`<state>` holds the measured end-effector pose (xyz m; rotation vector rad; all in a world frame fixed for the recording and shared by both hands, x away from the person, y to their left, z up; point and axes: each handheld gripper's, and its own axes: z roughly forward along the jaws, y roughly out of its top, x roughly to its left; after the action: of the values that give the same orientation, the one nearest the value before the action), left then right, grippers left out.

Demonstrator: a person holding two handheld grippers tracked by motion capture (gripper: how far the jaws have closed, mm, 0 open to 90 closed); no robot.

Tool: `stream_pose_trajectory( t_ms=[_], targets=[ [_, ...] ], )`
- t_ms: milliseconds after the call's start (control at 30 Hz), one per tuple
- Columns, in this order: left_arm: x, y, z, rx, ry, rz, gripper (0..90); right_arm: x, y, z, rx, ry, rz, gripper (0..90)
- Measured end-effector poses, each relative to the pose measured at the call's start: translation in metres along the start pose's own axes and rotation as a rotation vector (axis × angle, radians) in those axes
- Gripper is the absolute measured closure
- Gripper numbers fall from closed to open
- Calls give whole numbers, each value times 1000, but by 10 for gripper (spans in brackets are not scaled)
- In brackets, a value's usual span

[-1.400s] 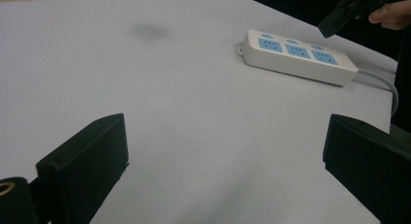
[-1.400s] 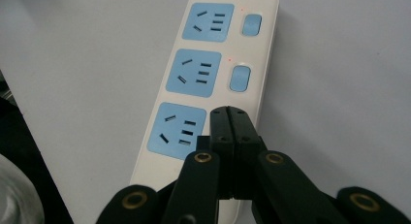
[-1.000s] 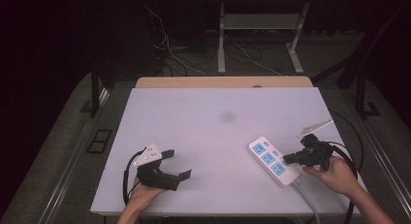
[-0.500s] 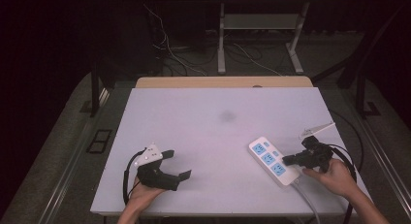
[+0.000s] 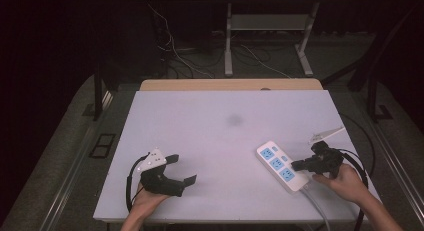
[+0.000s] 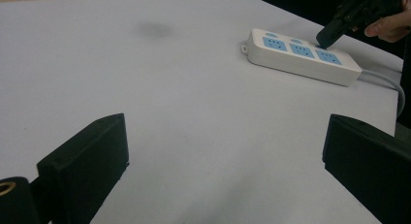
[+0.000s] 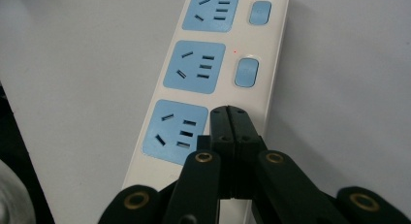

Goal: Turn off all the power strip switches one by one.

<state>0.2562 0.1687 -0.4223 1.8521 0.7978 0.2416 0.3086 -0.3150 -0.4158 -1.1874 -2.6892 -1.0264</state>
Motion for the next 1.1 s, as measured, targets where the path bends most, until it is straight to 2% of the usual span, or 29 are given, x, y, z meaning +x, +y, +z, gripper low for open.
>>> stream_pose_trajectory(
  t_ms=[200, 333, 500, 933, 1100],
  targets=[
    [0, 0, -2, -9, -1, -1, 11, -1, -3, 1, -19, 2, 23, 900],
    [1, 0, -2, -9, 3, -6, 11, -1, -6, 0, -35, 2, 17, 900],
    [1, 0, -1, -5, 1, -4, 11, -3, -5, 0, -33, 19, 29, 900],
    [2, 0, 0, -1, -3, -2, 11, 1, -4, 0, -30, -8, 9, 899],
    [2, 0, 0, 2, -3, -2, 11, -2, -4, 0, -29, 17, 35, 898]
  ],
)
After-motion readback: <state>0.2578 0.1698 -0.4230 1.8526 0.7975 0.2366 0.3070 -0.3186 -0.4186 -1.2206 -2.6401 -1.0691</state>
